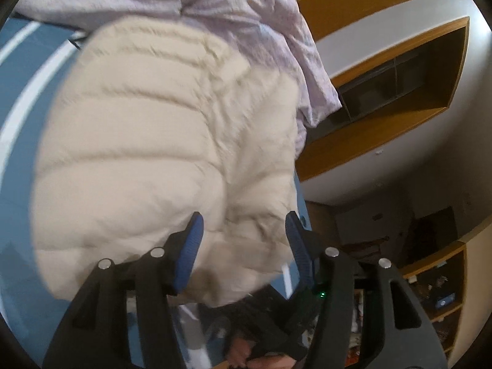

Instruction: Fold large clothes

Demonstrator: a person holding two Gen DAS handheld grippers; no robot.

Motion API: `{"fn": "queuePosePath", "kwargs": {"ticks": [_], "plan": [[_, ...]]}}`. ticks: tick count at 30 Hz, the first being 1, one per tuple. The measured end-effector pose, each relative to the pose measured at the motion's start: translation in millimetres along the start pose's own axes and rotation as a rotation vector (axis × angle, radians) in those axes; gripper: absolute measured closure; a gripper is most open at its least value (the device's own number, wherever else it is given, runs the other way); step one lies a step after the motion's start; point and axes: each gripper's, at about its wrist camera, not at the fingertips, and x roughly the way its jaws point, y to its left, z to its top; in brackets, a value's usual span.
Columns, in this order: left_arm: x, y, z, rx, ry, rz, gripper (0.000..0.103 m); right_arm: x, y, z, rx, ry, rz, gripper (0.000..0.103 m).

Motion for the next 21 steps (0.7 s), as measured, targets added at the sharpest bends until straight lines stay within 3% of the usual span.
{"fn": "queuePosePath", "kwargs": {"ticks": [10, 21], "plan": [[-15.5, 32.1, 19.1, 0.016, -0.115, 0.232, 0.047, 1.7, 1.0, 0.8, -0.013, 0.000, -0.009, 0.057], [21.8, 45.6, -7.6, 0.054, -0.031, 0.216, 0.049, -17.1, -1.3, 1.6, -0.026, -0.041, -0.055, 0.057]]}}
